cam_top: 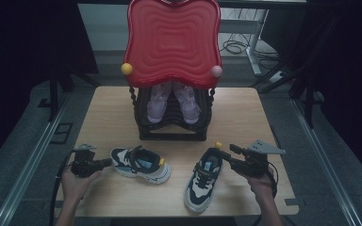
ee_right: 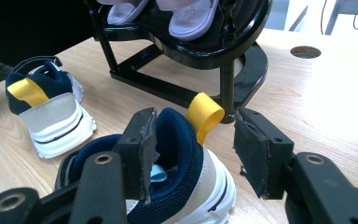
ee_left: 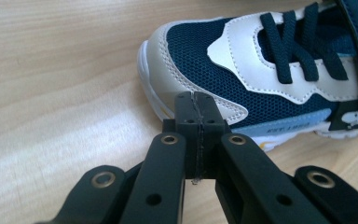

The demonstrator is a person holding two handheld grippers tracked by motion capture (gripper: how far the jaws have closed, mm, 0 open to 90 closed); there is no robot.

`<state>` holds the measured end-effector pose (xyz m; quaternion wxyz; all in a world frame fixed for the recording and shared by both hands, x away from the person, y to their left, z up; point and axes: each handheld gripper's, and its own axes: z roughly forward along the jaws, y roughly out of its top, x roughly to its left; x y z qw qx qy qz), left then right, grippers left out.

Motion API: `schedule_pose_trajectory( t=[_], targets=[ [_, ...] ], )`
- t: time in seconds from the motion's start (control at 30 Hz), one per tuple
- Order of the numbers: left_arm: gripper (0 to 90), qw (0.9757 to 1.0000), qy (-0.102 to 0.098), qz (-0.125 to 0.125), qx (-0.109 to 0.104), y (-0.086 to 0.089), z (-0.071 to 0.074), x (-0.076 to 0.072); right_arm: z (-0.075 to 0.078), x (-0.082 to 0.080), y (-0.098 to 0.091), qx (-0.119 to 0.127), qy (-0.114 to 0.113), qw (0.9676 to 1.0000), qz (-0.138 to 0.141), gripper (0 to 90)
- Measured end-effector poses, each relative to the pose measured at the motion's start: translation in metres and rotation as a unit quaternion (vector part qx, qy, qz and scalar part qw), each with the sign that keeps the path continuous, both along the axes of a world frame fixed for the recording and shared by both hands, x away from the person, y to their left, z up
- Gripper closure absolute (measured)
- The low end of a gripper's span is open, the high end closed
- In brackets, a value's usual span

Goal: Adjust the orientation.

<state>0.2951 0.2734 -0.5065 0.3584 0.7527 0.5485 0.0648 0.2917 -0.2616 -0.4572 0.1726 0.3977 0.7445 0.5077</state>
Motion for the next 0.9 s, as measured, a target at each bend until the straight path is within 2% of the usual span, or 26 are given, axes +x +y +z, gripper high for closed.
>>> schedule_pose_trajectory(
  t=[0.17, 0.2, 0.67, 0.77, 0.9],
  targets=[
    [90.0, 1.0, 0.002, 0.001, -0.003, -0.001, 0.0, 0.013, 0.0, 0.0, 0.002, -0.002, -0.001, 1.0, 0.004, 48.7],
    [90.0, 1.0, 0.001, 0.001, -0.009, -0.001, 0.0, 0.015, 0.0, 0.0, 0.002, -0.002, -0.001, 1.0, 0.004, 48.8],
    [90.0, 0.9999, -0.005, -0.006, -0.012, -0.012, 0.003, 0.029, 0.0, 0.0, 0.004, -0.001, 0.0, 0.9999, 0.01, 48.7],
    [90.0, 0.9998, -0.012, -0.002, -0.015, -0.011, 0.004, 0.029, 0.0, 0.0, 0.004, -0.001, 0.001, 0.9999, 0.011, 48.7],
    [89.3, 0.9992, -0.034, 0.009, -0.02, -0.008, 0.013, 0.02, 0.0, 0.0, 0.004, 0.0, -0.001, 0.9999, 0.012, 48.7]
  ],
)
